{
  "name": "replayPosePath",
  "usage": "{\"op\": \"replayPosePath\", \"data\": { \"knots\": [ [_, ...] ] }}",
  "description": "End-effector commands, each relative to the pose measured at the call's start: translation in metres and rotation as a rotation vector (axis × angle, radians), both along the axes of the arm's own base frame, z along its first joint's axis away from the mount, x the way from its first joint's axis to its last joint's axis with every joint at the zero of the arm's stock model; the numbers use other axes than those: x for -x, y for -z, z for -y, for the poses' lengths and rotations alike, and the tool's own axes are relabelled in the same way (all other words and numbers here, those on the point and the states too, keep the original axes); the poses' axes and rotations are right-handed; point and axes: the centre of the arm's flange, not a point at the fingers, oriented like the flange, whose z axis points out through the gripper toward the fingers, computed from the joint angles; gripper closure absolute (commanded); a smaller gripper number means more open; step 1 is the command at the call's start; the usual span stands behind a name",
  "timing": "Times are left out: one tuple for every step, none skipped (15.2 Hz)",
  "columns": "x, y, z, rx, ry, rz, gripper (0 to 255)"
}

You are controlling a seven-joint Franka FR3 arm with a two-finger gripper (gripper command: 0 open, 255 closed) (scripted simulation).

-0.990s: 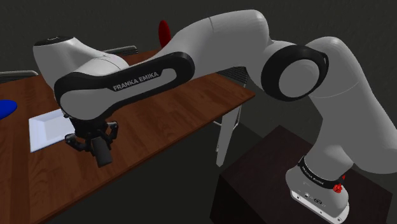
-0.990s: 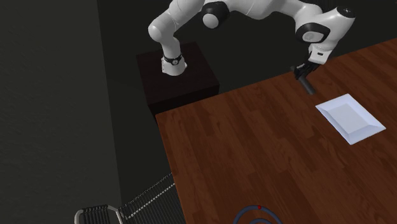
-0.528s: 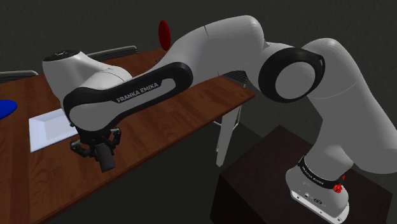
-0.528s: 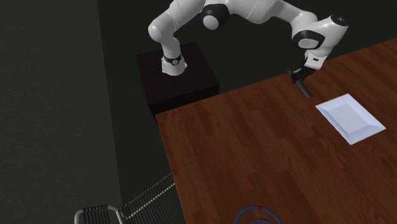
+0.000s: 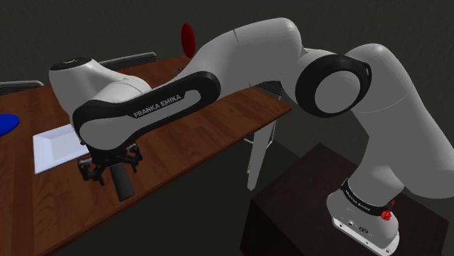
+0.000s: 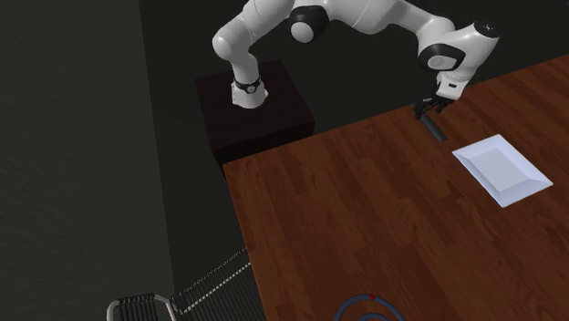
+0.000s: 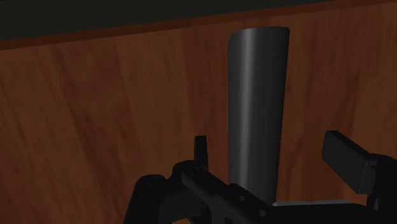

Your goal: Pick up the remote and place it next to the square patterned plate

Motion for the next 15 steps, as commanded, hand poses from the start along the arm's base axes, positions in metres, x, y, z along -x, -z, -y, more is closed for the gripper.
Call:
{"op": "replayPosePath", "data": {
  "knots": [
    [0.000,0.000,0.000,0.000,0.000,0.000,0],
    [0.000,0.000,0.000,0.000,0.000,0.000,0],
    [0.000,0.000,0.000,0.000,0.000,0.000,0],
    [0.000,-0.013,0.001,0.000,0.000,0.000,0],
    [0.000,-0.026,0.002,0.000,0.000,0.000,0],
    [0.000,-0.039,0.003,0.000,0.000,0.000,0],
    [0.000,-0.050,0.004,0.000,0.000,0.000,0],
    [0.000,-0.050,0.004,0.000,0.000,0.000,0],
    [0.000,-0.050,0.004,0.000,0.000,0.000,0],
    [0.000,-0.050,0.004,0.000,0.000,0.000,0],
    [0.000,-0.050,0.004,0.000,0.000,0.000,0],
    [0.000,-0.050,0.004,0.000,0.000,0.000,0],
    [0.000,-0.050,0.004,0.000,0.000,0.000,0],
    [0.000,-0.050,0.004,0.000,0.000,0.000,0],
    [0.000,-0.050,0.004,0.000,0.000,0.000,0]
  ]
}}
